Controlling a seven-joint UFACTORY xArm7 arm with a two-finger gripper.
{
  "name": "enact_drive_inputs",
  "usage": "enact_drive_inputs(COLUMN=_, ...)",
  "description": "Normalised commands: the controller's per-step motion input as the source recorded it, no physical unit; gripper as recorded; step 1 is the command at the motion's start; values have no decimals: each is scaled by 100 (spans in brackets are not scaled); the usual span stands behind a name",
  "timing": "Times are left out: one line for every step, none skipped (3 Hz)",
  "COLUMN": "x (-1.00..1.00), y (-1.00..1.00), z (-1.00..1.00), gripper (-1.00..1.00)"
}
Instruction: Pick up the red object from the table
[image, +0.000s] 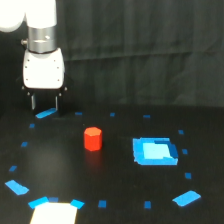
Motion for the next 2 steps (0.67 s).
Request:
enact_drive_inputs(x=100, y=-75, z=-22, gripper=77)
enact_drive_inputs(x=100, y=-98, z=-18, gripper=95)
